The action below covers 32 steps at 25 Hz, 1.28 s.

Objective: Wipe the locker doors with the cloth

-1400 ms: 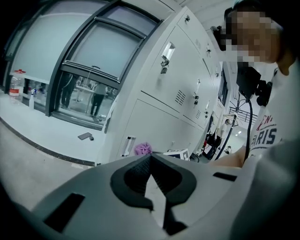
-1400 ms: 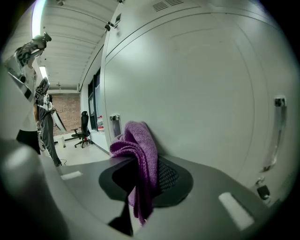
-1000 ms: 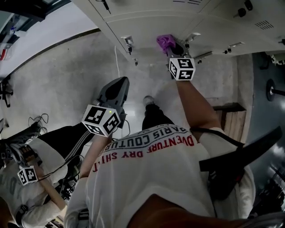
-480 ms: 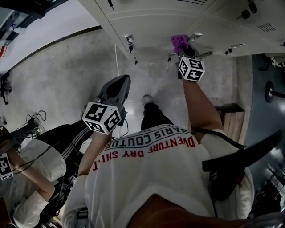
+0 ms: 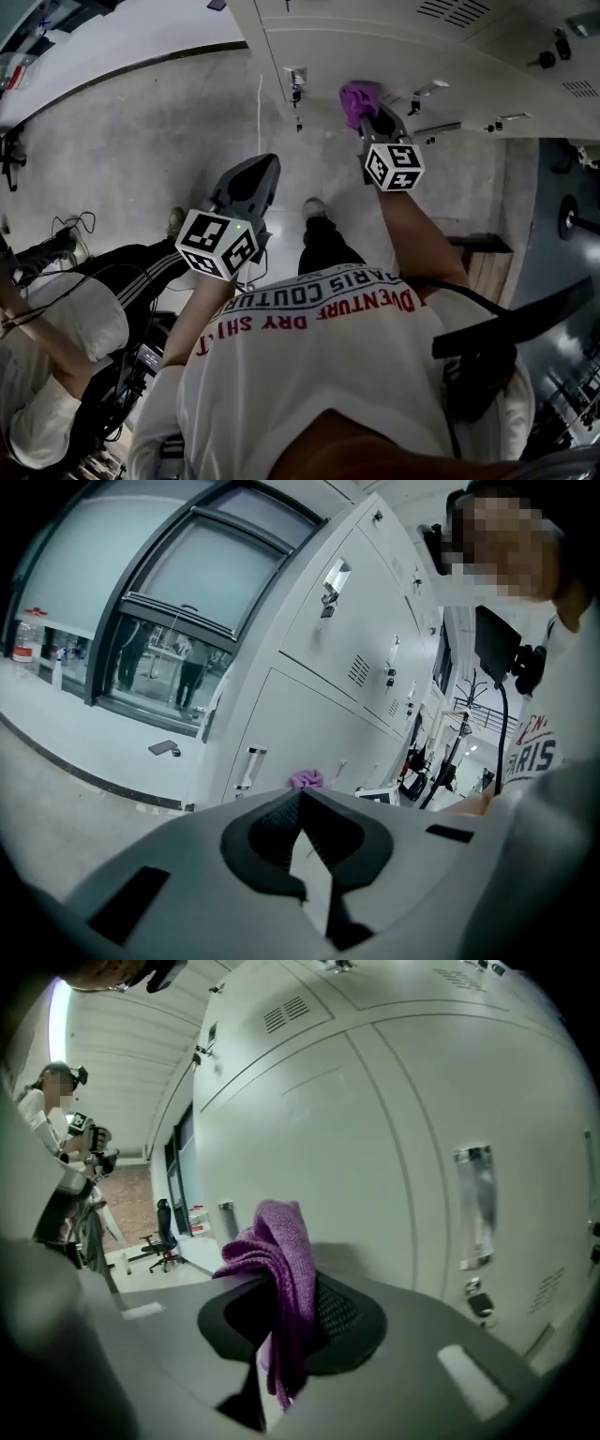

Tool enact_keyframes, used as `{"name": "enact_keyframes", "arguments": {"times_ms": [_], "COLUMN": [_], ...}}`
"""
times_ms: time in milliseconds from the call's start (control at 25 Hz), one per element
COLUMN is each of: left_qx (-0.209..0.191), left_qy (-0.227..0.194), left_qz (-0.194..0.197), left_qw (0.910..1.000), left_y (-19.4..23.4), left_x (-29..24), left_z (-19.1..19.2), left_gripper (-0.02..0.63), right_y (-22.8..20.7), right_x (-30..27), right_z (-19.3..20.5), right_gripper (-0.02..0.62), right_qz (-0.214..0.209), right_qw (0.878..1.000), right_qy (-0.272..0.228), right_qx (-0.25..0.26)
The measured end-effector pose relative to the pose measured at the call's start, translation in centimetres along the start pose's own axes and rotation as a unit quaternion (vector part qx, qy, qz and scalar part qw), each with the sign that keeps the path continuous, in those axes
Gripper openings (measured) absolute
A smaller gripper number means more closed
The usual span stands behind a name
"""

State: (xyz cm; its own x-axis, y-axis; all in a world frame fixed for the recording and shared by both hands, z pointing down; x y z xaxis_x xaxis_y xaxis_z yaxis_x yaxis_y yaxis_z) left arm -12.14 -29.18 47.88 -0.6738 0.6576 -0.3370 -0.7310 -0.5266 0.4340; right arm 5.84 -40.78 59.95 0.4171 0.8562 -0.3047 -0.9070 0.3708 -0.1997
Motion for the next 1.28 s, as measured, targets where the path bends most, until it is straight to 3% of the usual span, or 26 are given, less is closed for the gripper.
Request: {"name": "enact_keyframes", "arguments": {"times_ms": [200, 360, 560, 760, 1040, 1280], "left_qx": [0.010, 0.013, 0.009, 0.016, 0.023, 0.023], "left_qy": [-0.004, -0.009, -0.012, -0.012, -0.009, -0.001], "left_qz": [-0.020, -0.037, -0.051, -0.063, -0.060, -0.055], "left_qw": [0.9997, 0.9992, 0.9986, 0.9978, 0.9979, 0.9982], "left_y": [1.7, 3.7, 5.3, 7.5, 8.1, 7.7], "left_x": [1.6, 2.1, 2.3, 2.0, 0.8, 0.2], "left_z": [1.3, 2.6, 5.1, 7.9, 8.8, 8.9], "left_gripper": [-0.002, 0.000, 0.000, -0.002, -0.002, -0.002], "right_y": [8.8, 12.3, 13.1, 11.9, 10.4, 9.8], "right_x": [-2.6, -5.5, -9.4, -12.2, -14.2, -14.3], "right_z": [2.9, 6.2, 10.4, 12.3, 12.0, 11.6], "right_gripper": [0.051, 0.051, 0.051, 0.051, 0.051, 0.051], "right_qz": [-0.097, -0.120, -0.118, -0.090, -0.058, -0.054], "right_qw": [0.994, 0.991, 0.990, 0.993, 0.996, 0.995], "right_qy": [0.028, 0.047, 0.074, 0.069, 0.057, 0.060], "right_qx": [0.032, 0.030, 0.033, 0.011, 0.038, 0.054]}}
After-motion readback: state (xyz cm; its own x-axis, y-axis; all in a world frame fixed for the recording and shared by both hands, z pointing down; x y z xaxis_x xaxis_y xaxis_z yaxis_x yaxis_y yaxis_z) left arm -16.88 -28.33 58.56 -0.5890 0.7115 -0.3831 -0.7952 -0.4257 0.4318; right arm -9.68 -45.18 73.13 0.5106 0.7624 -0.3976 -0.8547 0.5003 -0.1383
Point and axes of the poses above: the fingertips, and each gripper's own axes: x backward along the fingers, y to its left, z out of its underside, the point moved 1 cm from there along x, backward along the fingers, and after that the axes turned 4 degrees about z, right-handed, at the moved point
